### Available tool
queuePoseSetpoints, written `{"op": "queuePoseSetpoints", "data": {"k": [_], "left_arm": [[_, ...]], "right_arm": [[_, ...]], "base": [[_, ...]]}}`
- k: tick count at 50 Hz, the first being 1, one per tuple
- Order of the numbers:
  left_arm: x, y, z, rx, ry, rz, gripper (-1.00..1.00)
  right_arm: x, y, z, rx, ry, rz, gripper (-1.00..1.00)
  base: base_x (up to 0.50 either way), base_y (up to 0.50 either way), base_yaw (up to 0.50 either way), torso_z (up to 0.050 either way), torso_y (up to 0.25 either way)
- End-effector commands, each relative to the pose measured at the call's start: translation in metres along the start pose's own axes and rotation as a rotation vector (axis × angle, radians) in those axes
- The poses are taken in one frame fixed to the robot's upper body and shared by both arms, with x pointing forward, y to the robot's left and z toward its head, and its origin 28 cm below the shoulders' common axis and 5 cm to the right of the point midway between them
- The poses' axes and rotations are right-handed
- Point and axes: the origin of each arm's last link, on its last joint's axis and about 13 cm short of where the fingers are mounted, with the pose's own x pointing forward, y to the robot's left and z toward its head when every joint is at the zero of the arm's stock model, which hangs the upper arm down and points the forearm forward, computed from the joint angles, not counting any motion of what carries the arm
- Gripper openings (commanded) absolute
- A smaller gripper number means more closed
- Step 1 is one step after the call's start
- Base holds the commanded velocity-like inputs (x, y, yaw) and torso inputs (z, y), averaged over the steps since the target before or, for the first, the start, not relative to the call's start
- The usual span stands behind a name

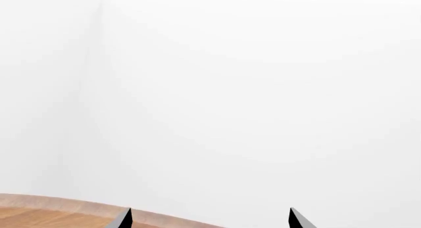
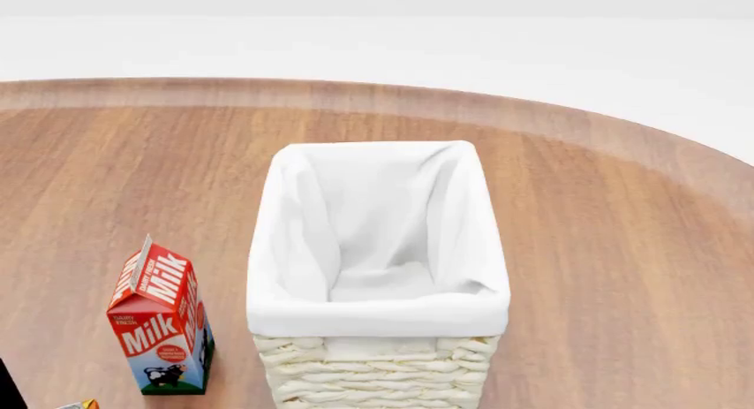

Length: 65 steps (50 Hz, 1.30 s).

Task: Pick up the alphabet soup, and put it in the basket.

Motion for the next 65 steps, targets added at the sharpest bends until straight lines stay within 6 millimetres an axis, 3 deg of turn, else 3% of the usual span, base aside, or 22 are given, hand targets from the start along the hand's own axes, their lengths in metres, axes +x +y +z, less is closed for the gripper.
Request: {"op": "queuePoseSetpoints", "data": {"k": [1, 11, 39, 50, 65], "left_arm": [[0.0, 0.0, 0.0, -0.001, 0.001, 0.001, 1.0], [0.001, 0.0, 0.0, 0.0, 0.001, 0.002, 1.0], [0.0, 0.0, 0.001, -0.002, -0.001, -0.002, 1.0], [0.0, 0.0, 0.0, -0.001, 0.0, -0.003, 1.0], [0.0, 0.0, 0.0, -0.001, 0.001, -0.002, 1.0]], "right_arm": [[-0.012, 0.002, 0.02, -0.004, -0.181, -0.031, -1.0], [-0.02, 0.0, 0.029, 0.01, -0.35, -0.046, -1.0], [-0.027, -0.001, 0.037, 0.042, -0.501, 0.005, -1.0], [-0.037, -0.005, 0.047, 0.097, -0.672, -0.016, -1.0], [-0.038, -0.008, 0.049, 0.115, -0.694, -0.049, -1.0]], "base": [[0.0, 0.0, 0.0, 0.0, 0.0], [0.0, 0.0, 0.0, 0.0, 0.0], [0.0, 0.0, 0.0, 0.0, 0.0], [0.0, 0.0, 0.0, 0.0, 0.001], [0.0, 0.0, 0.0, 0.0, 0.0]]}}
